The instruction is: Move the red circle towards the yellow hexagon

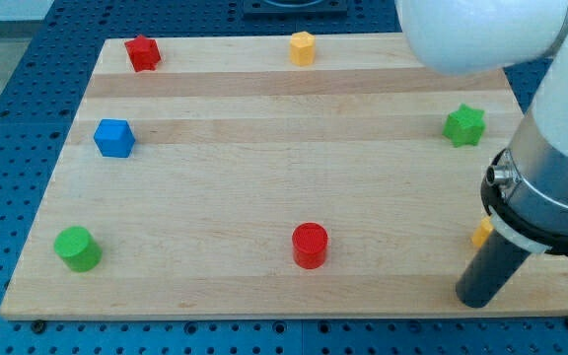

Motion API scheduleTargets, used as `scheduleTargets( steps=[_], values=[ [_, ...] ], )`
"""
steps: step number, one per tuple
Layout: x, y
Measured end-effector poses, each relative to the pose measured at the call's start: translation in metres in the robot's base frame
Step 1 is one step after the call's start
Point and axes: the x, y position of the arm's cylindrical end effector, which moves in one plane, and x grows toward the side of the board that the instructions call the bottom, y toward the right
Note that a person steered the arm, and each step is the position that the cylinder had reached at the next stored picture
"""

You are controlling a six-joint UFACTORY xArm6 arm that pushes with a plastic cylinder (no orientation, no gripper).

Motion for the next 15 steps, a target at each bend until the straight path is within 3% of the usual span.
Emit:
scheduleTargets(
  steps=[2, 5, 7, 13, 15],
  values=[
    [0.000, -0.024],
    [-0.002, -0.129],
    [-0.037, -0.165],
    [-0.139, -0.184],
    [-0.145, -0.180]
  ],
)
